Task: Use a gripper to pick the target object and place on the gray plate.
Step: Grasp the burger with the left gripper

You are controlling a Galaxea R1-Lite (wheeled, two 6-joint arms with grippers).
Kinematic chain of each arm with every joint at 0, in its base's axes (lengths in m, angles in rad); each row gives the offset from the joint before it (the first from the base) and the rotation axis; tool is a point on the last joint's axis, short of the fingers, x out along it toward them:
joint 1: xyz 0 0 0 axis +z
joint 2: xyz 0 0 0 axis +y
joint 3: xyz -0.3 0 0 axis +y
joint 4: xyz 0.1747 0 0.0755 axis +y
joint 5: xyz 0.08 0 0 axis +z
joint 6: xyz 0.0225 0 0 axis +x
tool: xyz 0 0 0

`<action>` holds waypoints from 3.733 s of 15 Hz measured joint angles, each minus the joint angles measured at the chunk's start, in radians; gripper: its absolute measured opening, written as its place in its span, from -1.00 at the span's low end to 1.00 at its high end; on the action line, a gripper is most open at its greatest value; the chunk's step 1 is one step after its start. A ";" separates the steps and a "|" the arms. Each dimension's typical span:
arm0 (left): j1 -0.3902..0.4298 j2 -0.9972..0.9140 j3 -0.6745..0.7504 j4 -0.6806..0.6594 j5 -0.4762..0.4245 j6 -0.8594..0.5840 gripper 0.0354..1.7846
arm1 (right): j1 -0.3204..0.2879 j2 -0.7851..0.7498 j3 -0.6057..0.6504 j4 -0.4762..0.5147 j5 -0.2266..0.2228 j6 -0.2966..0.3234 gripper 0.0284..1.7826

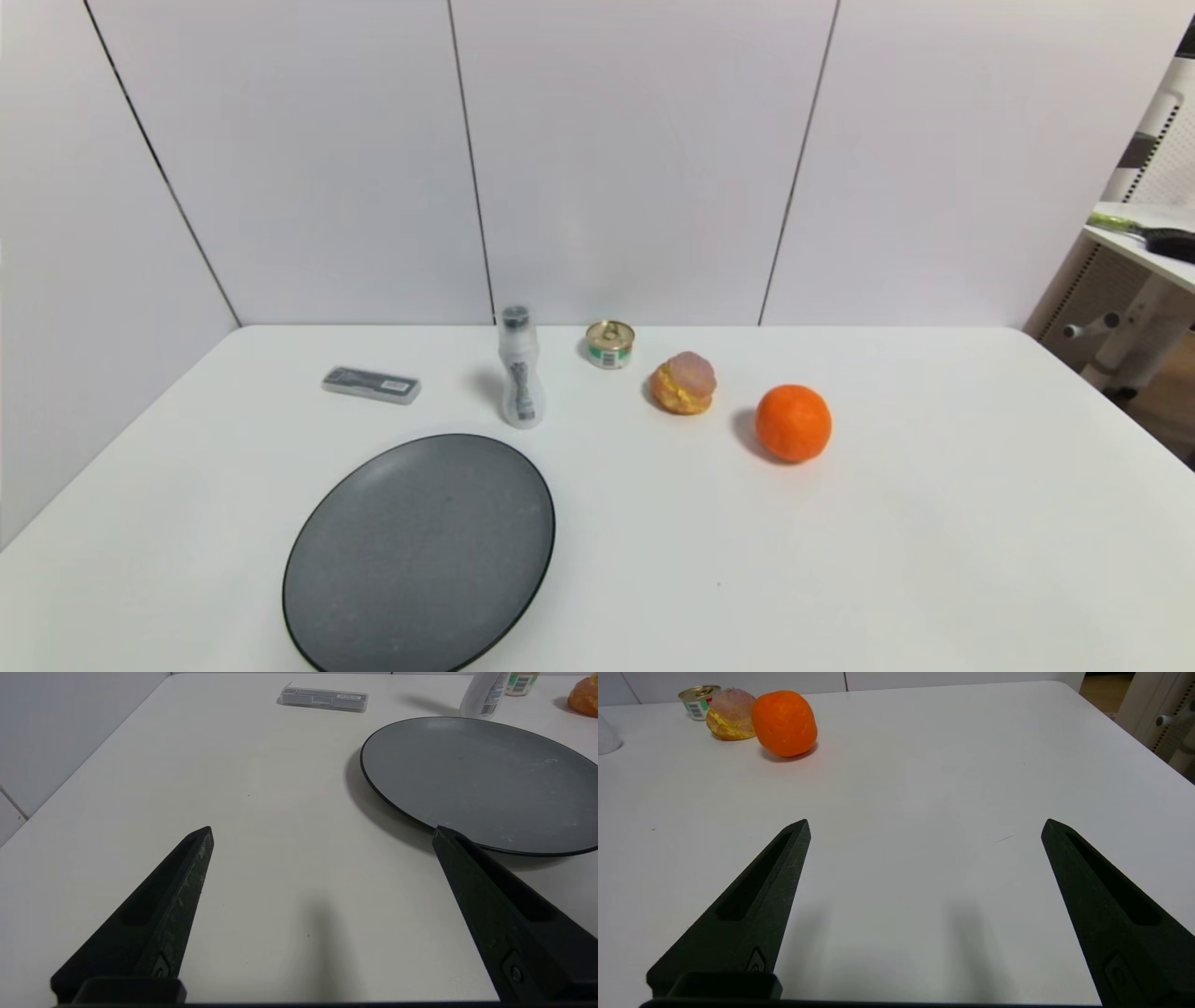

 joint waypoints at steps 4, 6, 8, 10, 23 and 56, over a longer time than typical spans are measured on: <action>0.000 0.000 0.000 0.000 0.000 0.000 0.89 | 0.000 0.000 0.000 0.000 0.000 0.000 0.92; 0.000 0.000 0.000 0.000 0.000 0.000 0.89 | 0.000 0.000 0.000 0.000 0.000 0.001 0.92; 0.000 0.000 0.000 0.000 0.000 0.000 0.89 | 0.000 0.000 0.000 0.000 0.000 0.000 0.92; 0.000 0.000 0.000 0.000 0.000 0.000 0.89 | 0.000 0.000 0.000 0.000 0.000 0.000 0.92; 0.000 0.234 -0.274 0.140 -0.031 0.146 0.89 | 0.000 0.000 0.000 0.000 0.000 0.000 0.92; -0.698 1.917 -1.394 0.086 -0.270 0.476 0.89 | 0.000 0.000 0.000 0.000 0.000 0.001 0.92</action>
